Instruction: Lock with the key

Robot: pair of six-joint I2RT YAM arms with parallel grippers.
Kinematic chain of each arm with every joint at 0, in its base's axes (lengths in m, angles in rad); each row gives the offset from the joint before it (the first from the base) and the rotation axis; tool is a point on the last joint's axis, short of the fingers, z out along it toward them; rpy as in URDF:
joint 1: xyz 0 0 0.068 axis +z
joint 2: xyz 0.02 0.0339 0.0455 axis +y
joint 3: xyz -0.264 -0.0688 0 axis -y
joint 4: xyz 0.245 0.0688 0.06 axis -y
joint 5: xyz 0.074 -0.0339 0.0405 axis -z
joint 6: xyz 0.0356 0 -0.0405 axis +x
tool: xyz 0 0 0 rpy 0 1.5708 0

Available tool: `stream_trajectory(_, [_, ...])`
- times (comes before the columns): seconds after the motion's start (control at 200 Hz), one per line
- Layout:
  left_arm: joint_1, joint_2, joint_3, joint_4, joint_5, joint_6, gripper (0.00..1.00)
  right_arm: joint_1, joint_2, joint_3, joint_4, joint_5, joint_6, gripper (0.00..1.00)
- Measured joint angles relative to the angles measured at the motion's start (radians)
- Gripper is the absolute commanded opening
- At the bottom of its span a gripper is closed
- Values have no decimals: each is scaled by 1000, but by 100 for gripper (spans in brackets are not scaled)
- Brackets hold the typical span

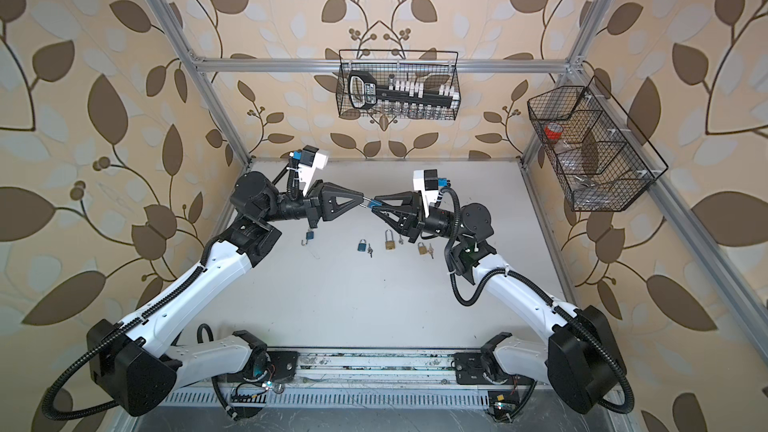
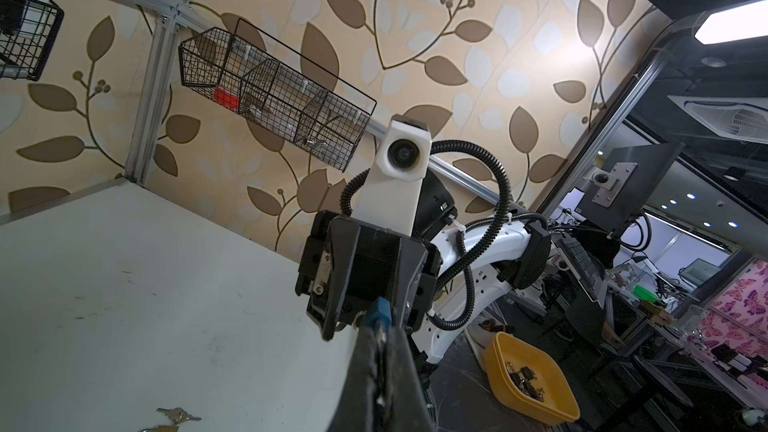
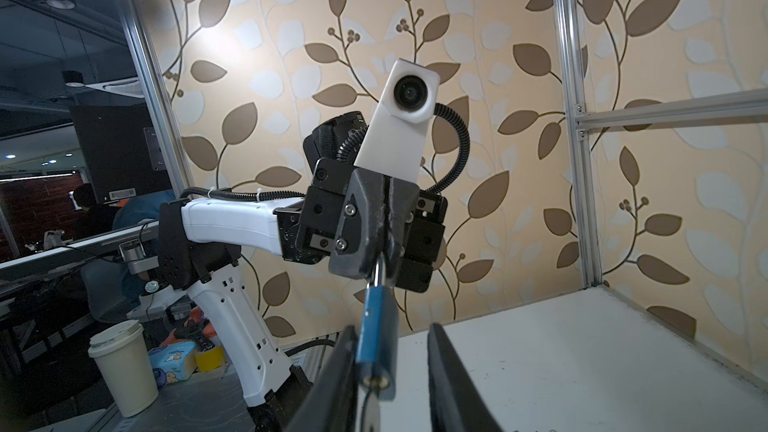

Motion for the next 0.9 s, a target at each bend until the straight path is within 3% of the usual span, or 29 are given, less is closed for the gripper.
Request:
stream_trajectory(0.29, [0,0,0,-21,-2,5,0,7,0,0,1,-1,2,11])
stream_trajectory(0.425, [0,-4,0,-38,-5,13,0,8,0,0,-3,-1,5,0])
stream_trajectory(0.901, [0,-26,39,-186,-2,139,3,12,-39,21,-121,-31,39,0])
